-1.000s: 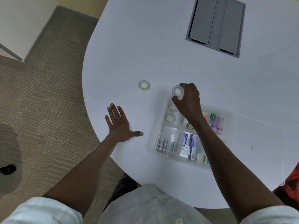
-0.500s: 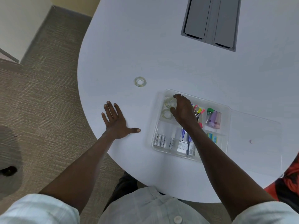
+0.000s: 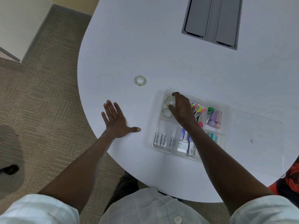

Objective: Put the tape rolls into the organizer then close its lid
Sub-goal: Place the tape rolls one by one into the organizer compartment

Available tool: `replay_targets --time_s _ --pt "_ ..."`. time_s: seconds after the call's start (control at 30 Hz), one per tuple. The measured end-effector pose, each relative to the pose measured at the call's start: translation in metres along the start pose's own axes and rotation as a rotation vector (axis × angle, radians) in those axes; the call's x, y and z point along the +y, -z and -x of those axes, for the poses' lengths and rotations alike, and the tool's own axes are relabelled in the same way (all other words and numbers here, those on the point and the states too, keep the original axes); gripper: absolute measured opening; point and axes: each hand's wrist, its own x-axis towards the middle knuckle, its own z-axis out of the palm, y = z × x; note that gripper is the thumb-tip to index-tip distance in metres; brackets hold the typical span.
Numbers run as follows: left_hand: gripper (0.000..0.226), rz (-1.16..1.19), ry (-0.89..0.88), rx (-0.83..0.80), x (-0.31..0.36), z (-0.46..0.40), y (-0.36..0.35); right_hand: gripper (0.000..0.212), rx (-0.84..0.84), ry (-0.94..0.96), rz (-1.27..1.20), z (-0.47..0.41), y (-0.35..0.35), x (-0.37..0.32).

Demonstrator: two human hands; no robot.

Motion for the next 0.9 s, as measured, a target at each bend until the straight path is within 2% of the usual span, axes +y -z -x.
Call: replay_targets --time_s 0.9 --pt "0.162 0.014 -0.013 0.014 -0.003 -0.001 0.000 0.044 0.005 -0.093 0.037 -0.003 -0.013 -0.009"
